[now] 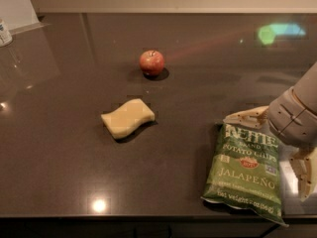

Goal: Move green jalapeno chip bag near apple

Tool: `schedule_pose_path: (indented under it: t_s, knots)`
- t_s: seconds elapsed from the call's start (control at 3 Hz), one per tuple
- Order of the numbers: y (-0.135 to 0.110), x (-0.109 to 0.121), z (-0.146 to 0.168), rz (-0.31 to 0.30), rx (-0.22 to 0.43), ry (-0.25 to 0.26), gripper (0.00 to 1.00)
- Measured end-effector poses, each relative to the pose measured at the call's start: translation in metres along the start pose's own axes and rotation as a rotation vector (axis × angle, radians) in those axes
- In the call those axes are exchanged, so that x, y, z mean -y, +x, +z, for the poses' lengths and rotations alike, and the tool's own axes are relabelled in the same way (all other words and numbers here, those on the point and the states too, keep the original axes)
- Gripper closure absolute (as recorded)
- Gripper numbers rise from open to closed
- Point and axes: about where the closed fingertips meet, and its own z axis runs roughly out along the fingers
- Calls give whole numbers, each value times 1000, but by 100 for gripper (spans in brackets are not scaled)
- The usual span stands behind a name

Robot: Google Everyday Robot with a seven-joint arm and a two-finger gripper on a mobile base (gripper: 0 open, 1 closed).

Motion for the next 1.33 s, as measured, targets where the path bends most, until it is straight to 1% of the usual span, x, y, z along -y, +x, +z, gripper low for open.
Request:
schedule_pose_path:
  t_s: [0.33,0.67,1.0,1.33]
  knots:
    - [-1,2,8,-15,1,5,3]
    - [2,4,14,-14,-20,-13,21]
    - [5,9,14,-7,-59,-38,44]
    - [7,24,5,16,-118,-35,67]
